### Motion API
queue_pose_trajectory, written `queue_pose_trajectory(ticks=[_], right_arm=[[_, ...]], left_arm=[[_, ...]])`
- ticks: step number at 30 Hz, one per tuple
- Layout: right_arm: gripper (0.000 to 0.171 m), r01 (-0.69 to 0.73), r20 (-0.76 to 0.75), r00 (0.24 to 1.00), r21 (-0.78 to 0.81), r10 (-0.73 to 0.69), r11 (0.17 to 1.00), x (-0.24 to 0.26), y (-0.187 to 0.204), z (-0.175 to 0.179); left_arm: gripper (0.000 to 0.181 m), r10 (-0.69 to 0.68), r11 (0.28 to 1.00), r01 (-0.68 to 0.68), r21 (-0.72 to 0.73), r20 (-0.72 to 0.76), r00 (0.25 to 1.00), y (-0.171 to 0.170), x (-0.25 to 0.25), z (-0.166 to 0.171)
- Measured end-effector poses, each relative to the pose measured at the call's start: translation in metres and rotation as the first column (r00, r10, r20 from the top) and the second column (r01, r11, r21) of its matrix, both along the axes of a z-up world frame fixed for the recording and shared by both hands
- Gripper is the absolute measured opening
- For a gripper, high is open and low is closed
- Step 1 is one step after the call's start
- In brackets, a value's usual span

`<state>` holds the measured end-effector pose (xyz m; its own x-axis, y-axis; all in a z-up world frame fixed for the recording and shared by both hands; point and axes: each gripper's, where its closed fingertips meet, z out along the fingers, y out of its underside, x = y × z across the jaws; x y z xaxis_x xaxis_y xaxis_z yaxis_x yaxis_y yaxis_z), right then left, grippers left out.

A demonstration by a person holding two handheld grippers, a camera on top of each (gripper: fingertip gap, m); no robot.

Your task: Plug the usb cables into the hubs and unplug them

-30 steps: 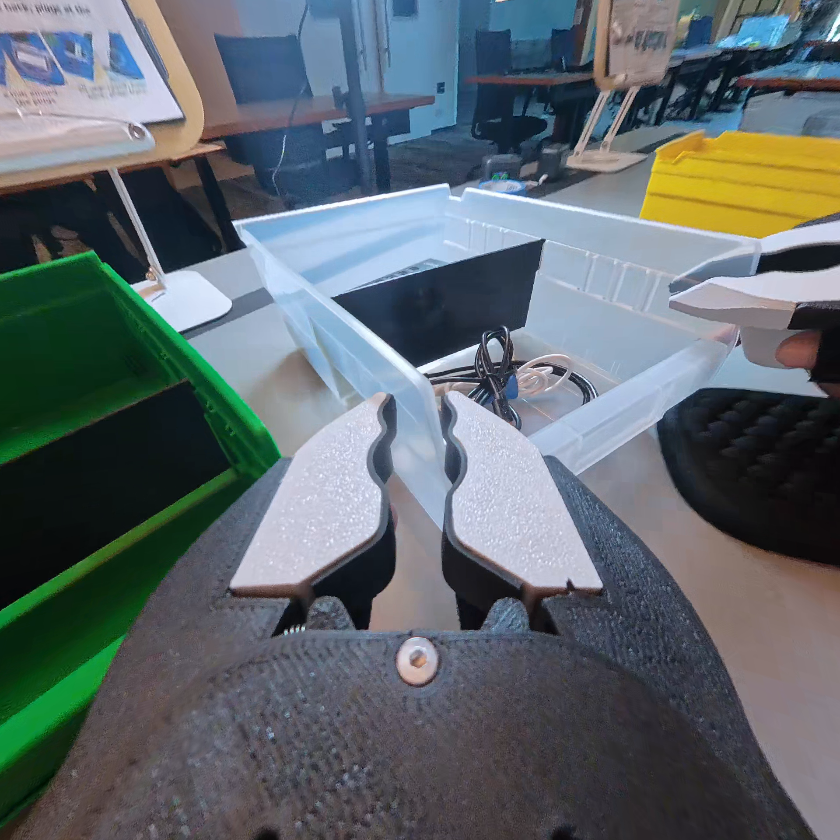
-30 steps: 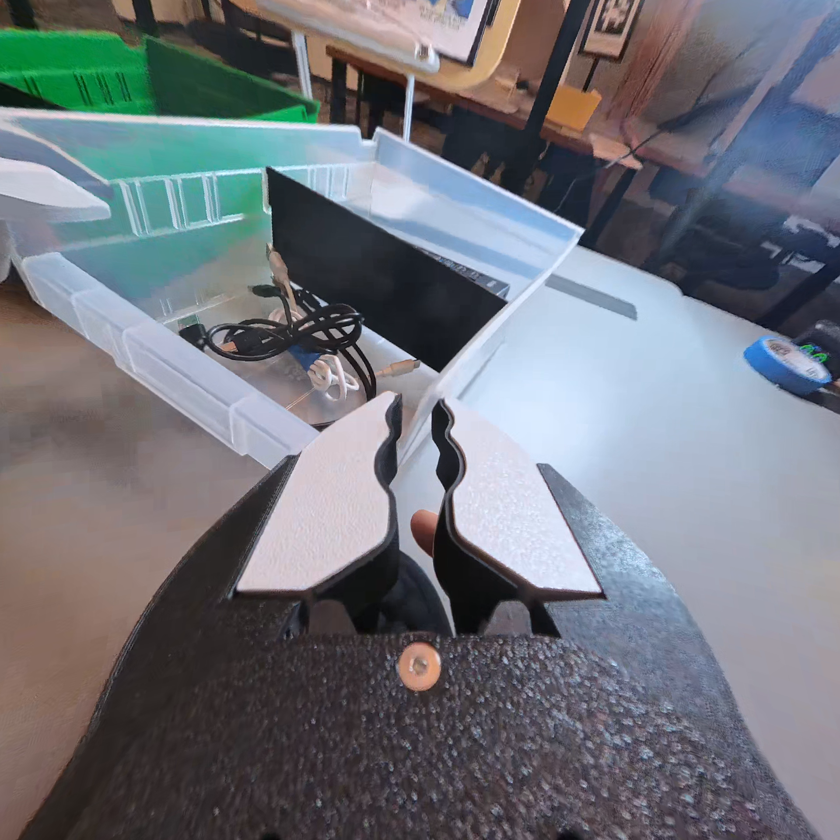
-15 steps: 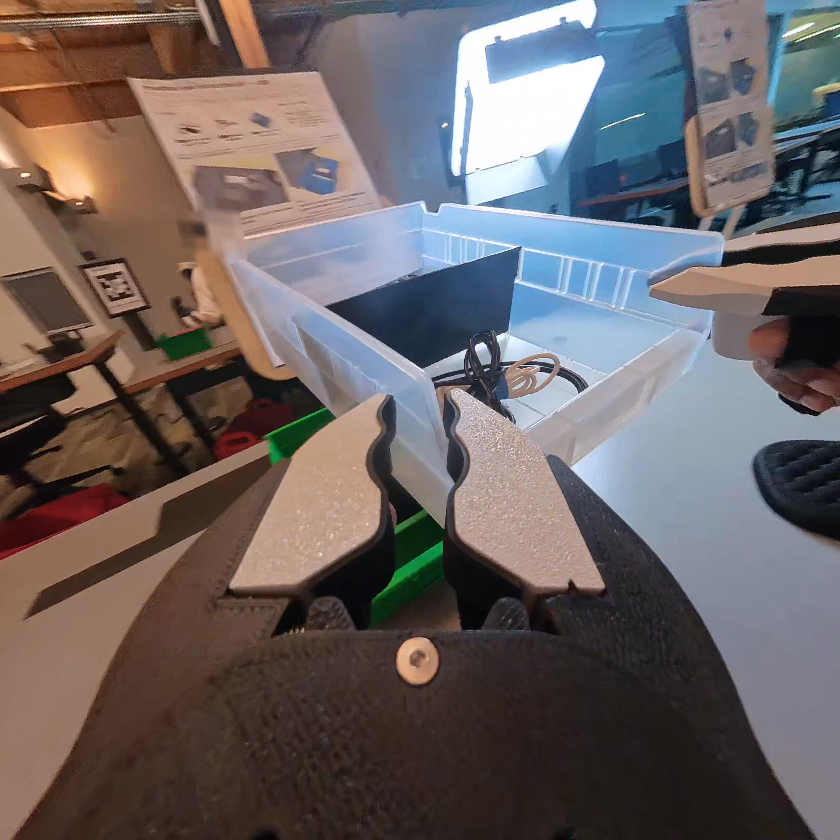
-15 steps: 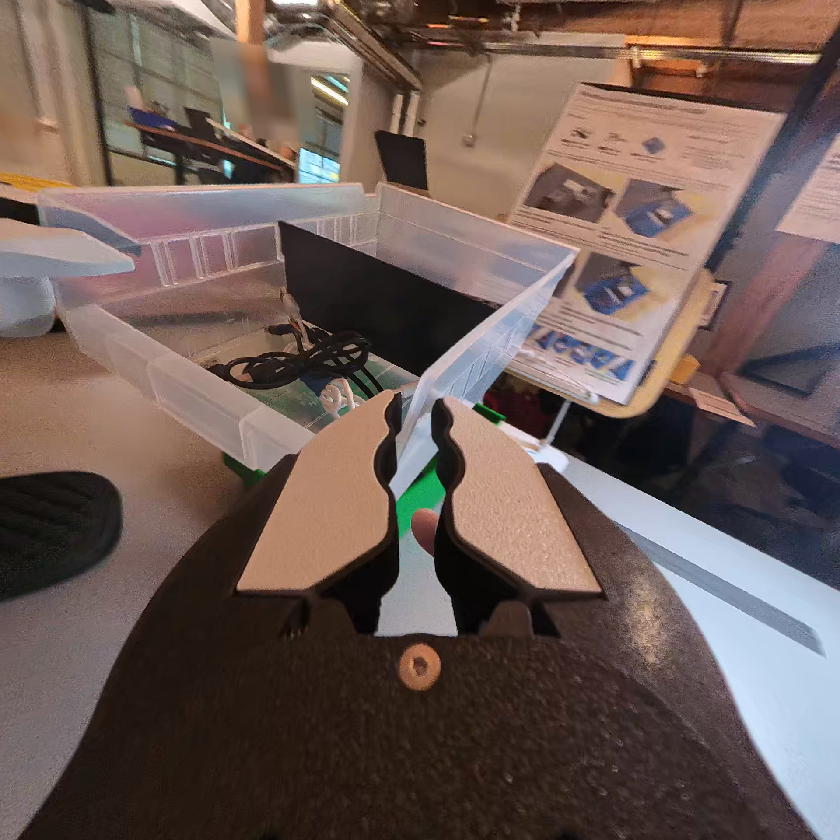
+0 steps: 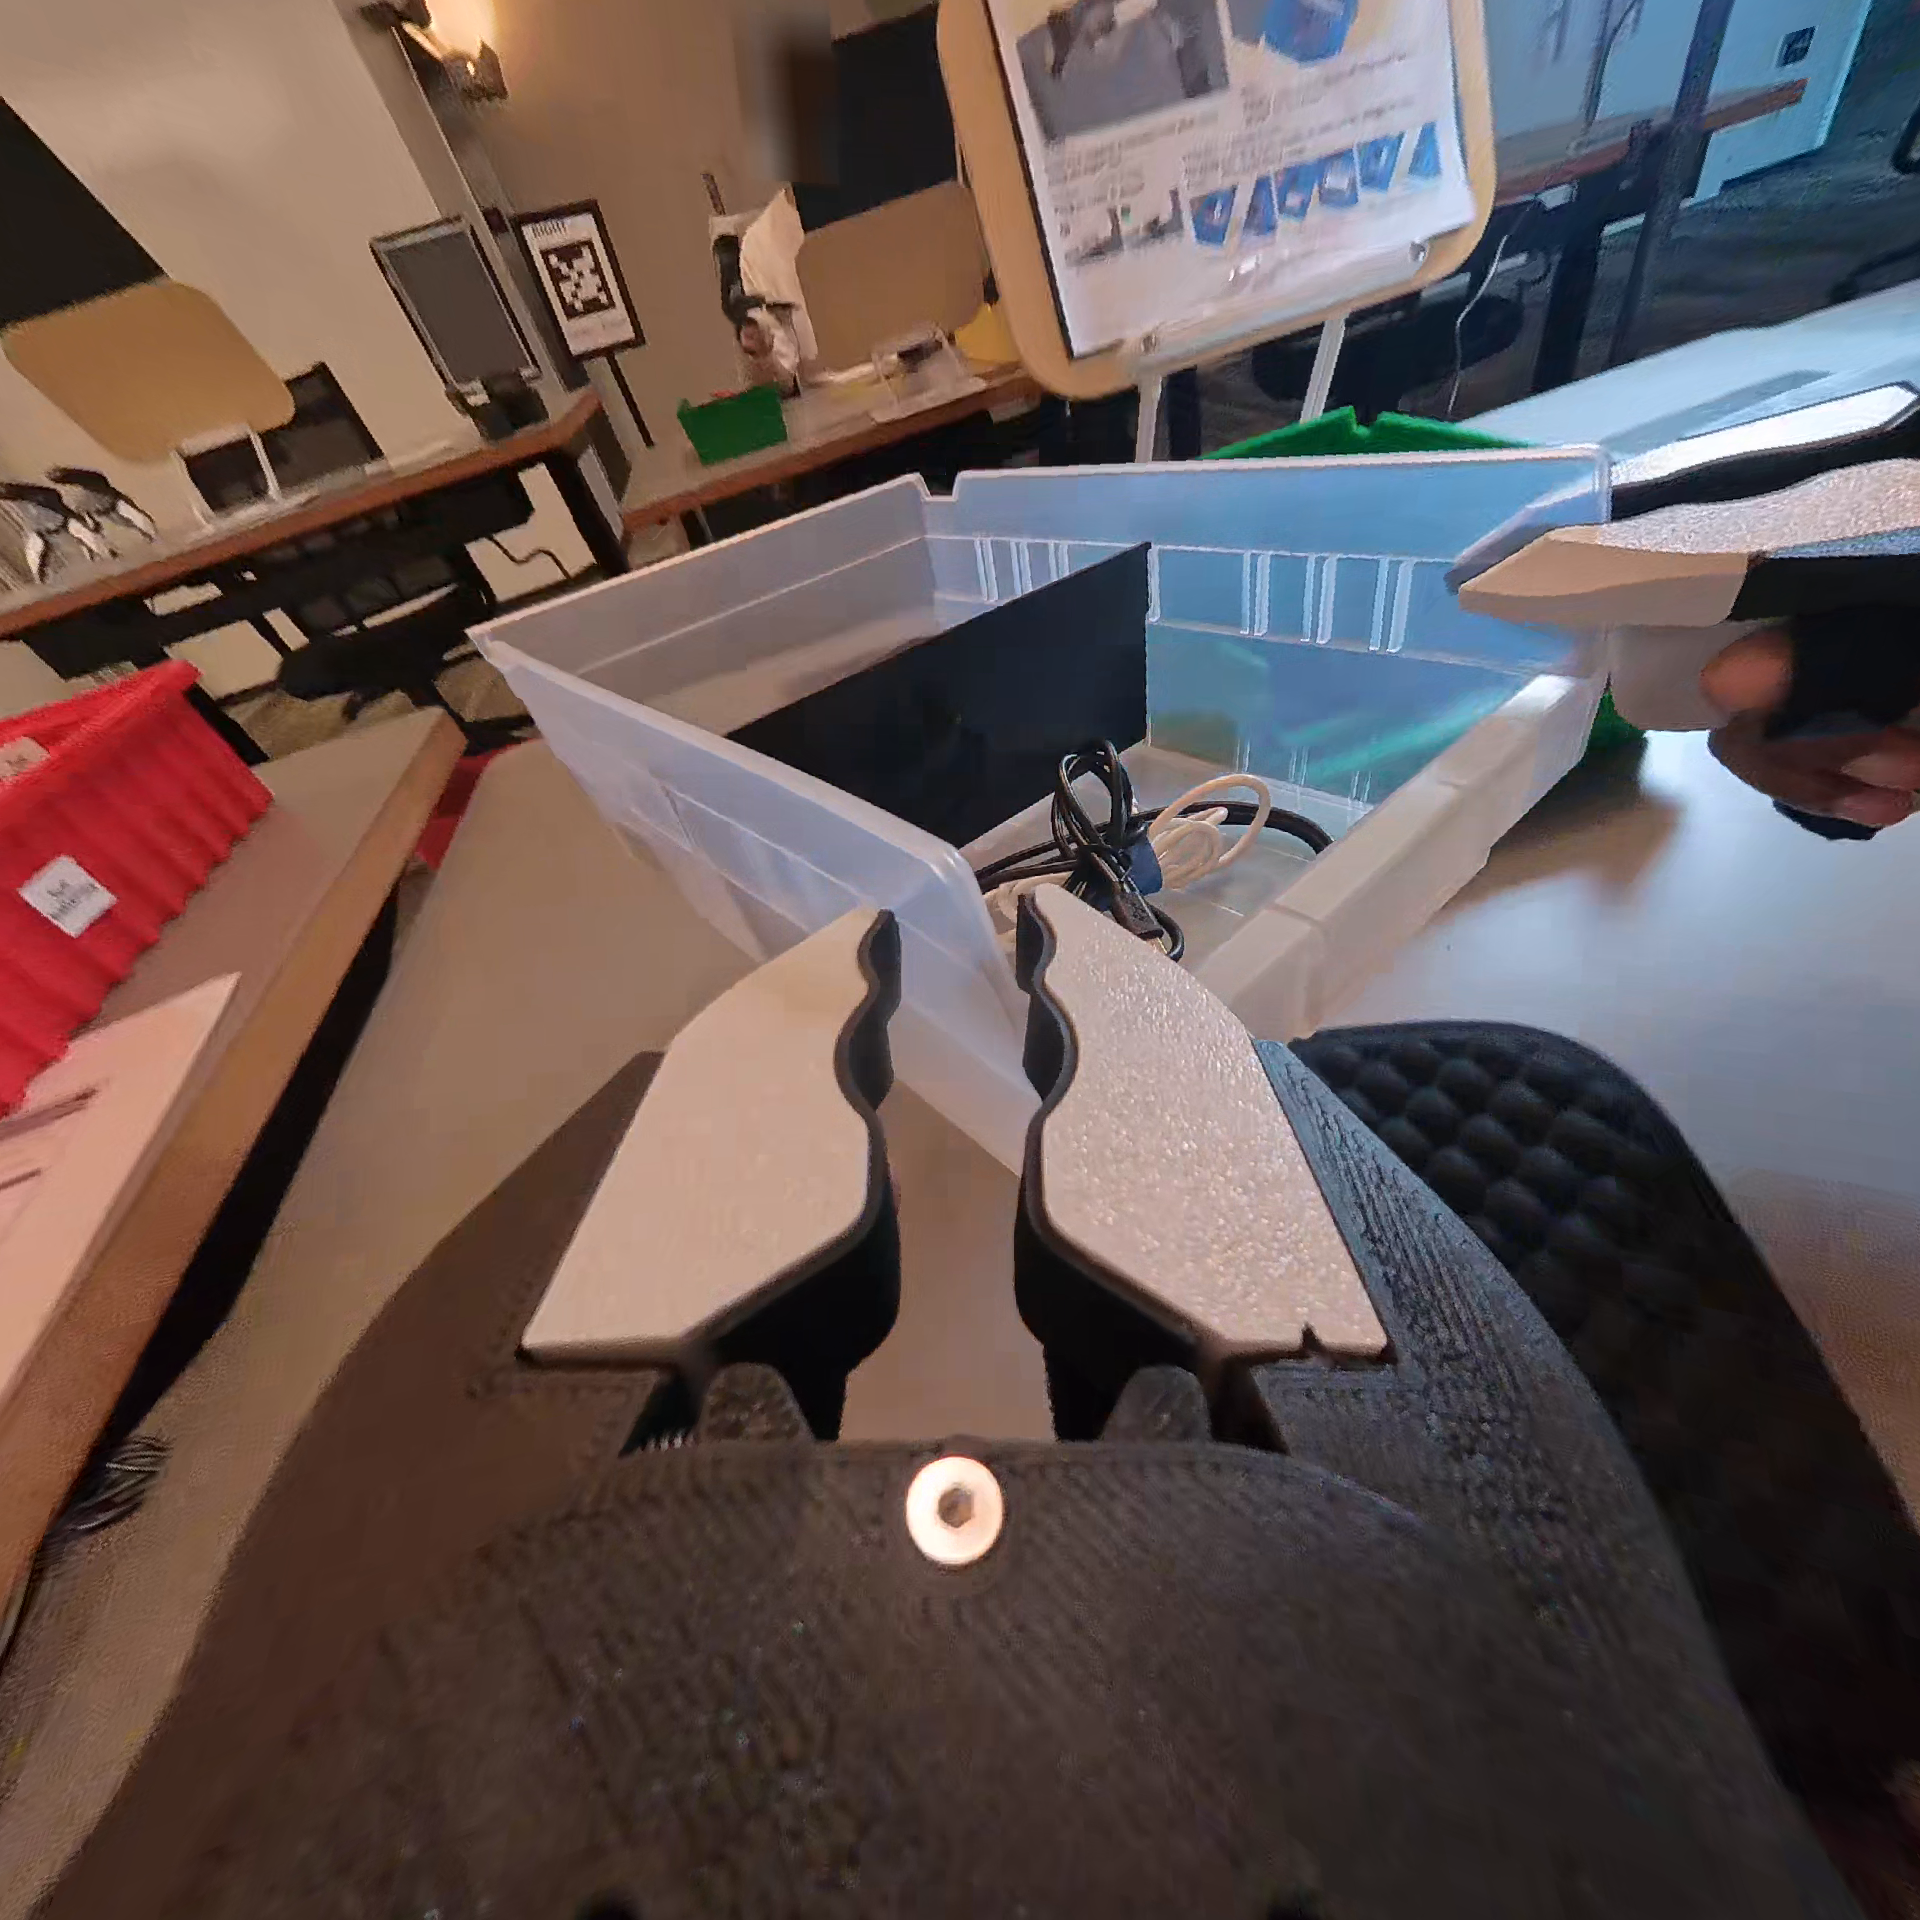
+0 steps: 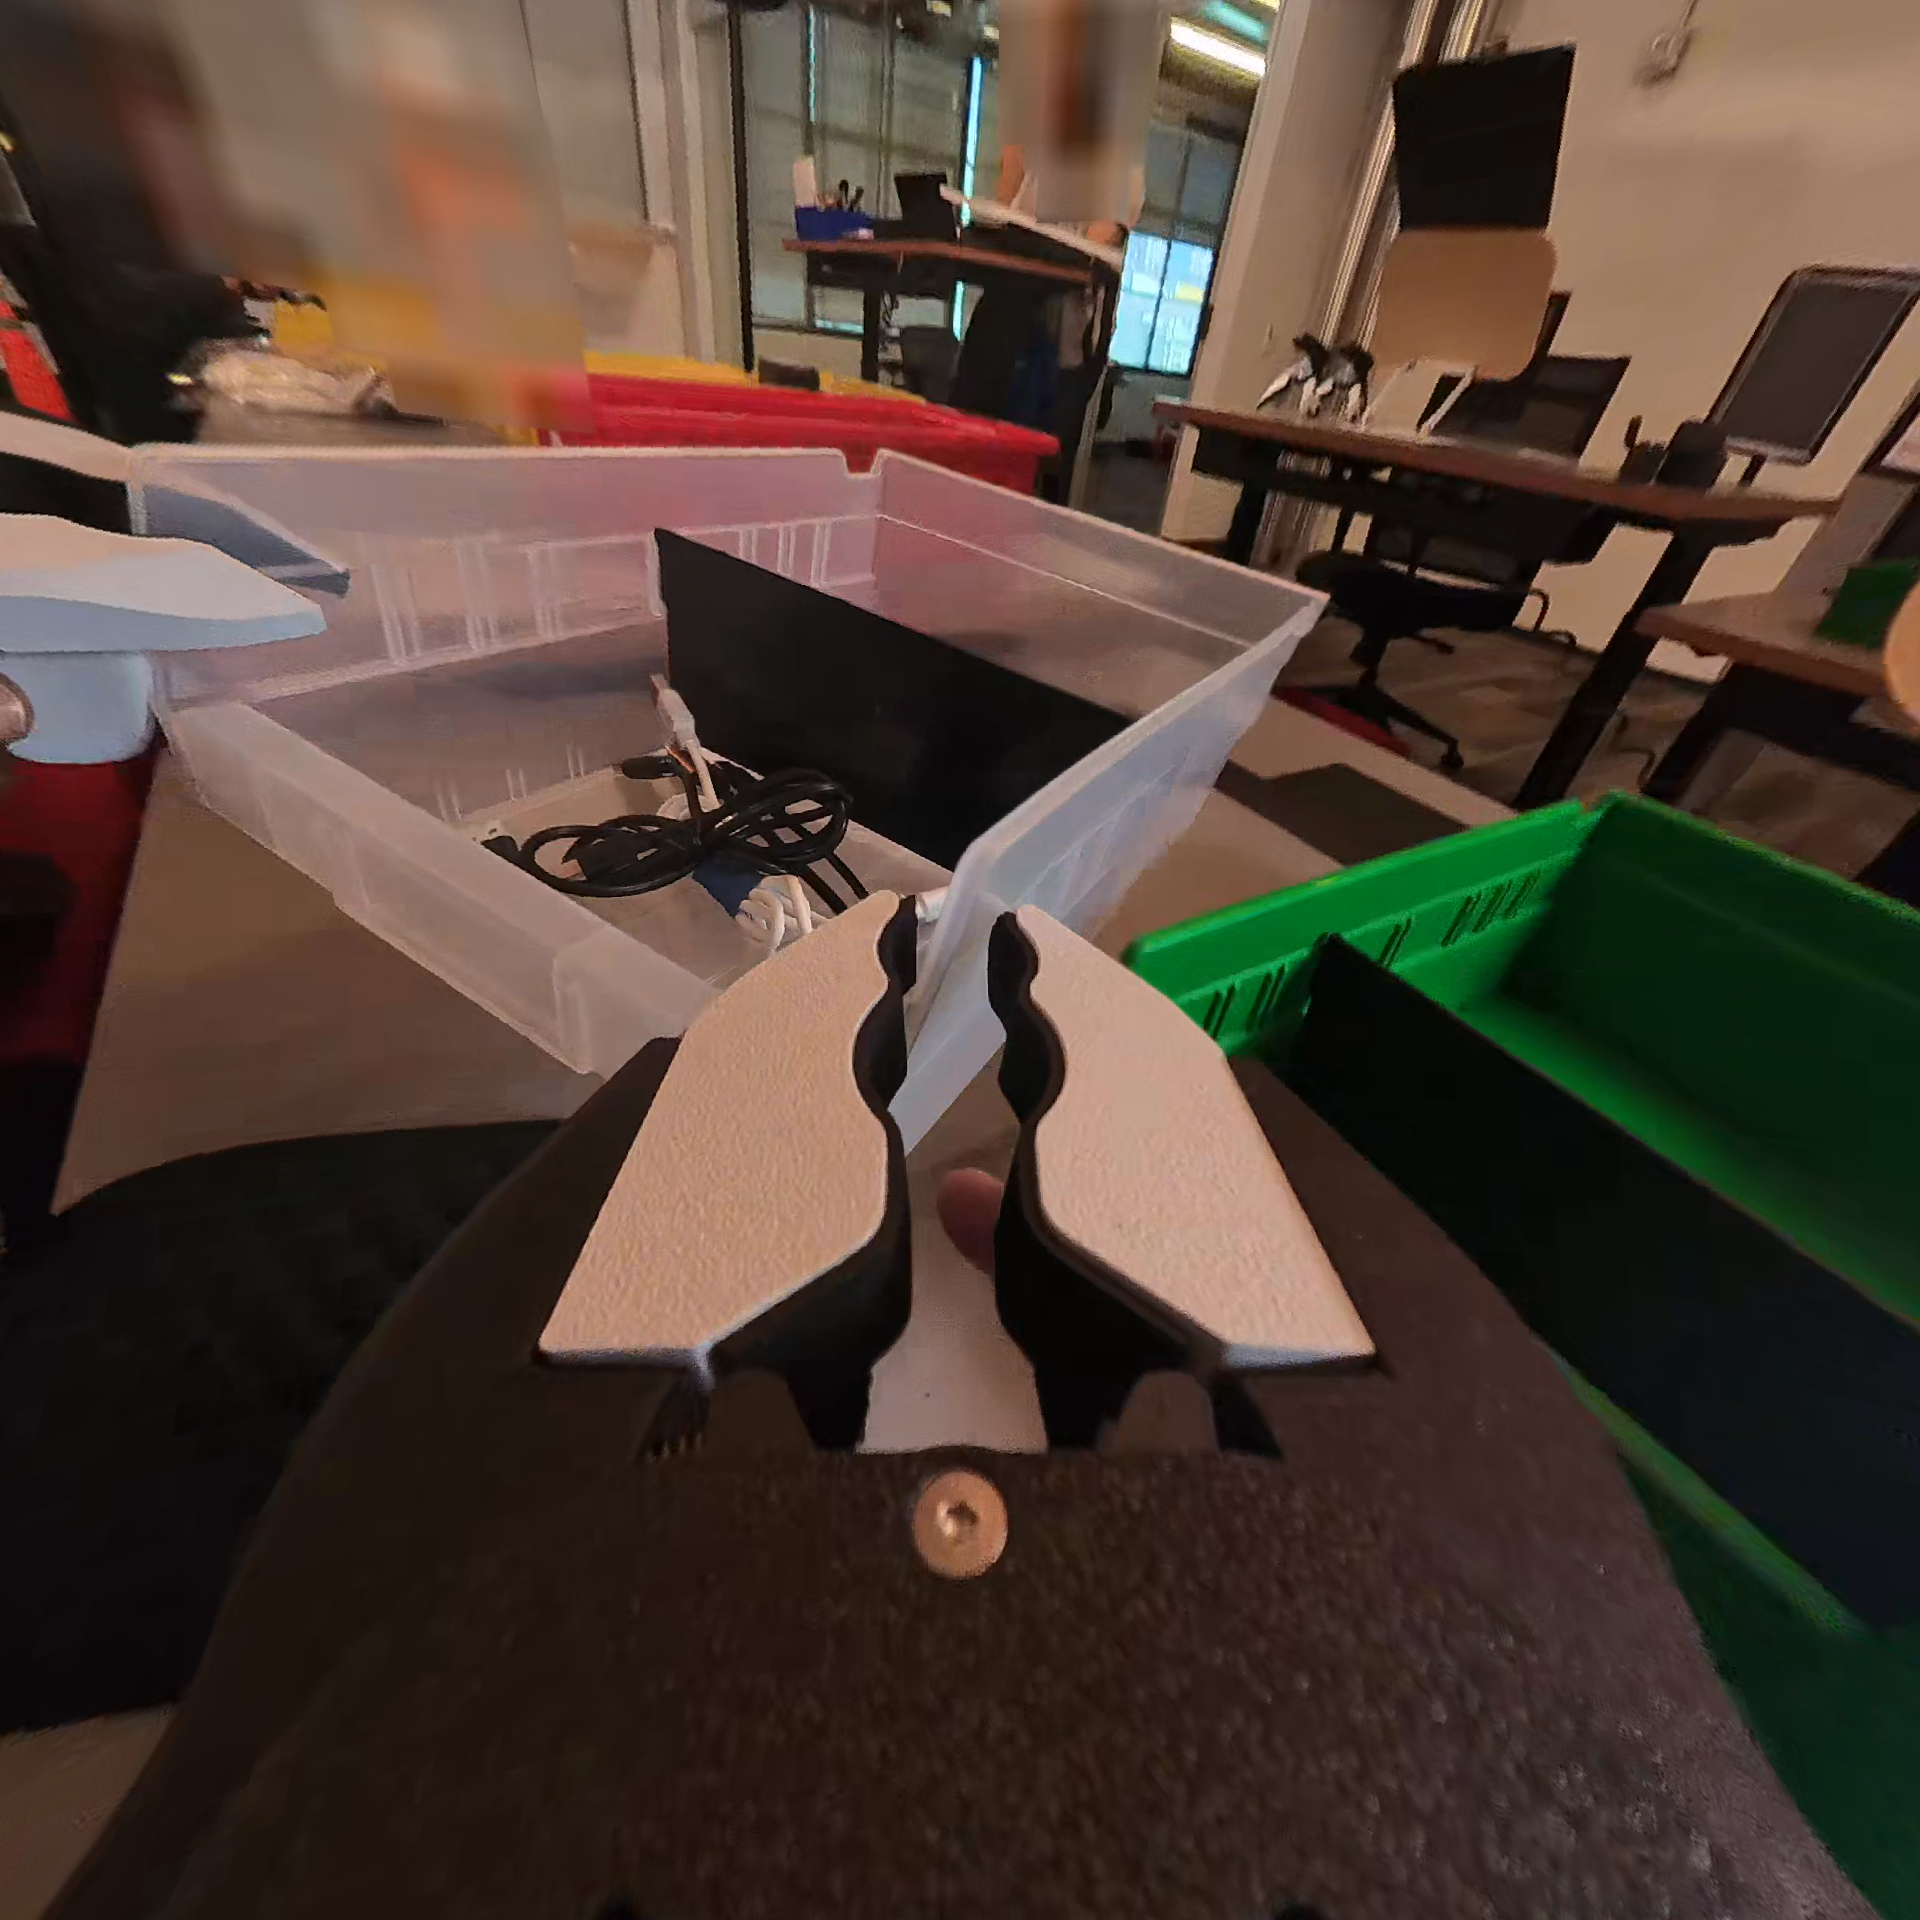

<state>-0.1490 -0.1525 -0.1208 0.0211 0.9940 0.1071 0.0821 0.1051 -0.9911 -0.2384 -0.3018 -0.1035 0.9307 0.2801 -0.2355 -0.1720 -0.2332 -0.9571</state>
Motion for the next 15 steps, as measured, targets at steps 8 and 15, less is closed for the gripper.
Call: queue_pose_trajectory(ticks=[8,15], right_arm=[[0.031,0.093,0.231,0.967,0.058,-0.104,0.994,0.011,0.043,-0.058],[0.054,0.028,0.425,0.895,0.252,-0.136,0.967,0.098,0.11,-0.04]], left_arm=[[0.017,0.066,0.998,-0.063,-0.032,0.108,0.992,0.063,-0.017,-0.068],[0.022,-0.002,0.989,0.011,-0.146,0.065,0.998,0.133,-0.003,-0.082]])
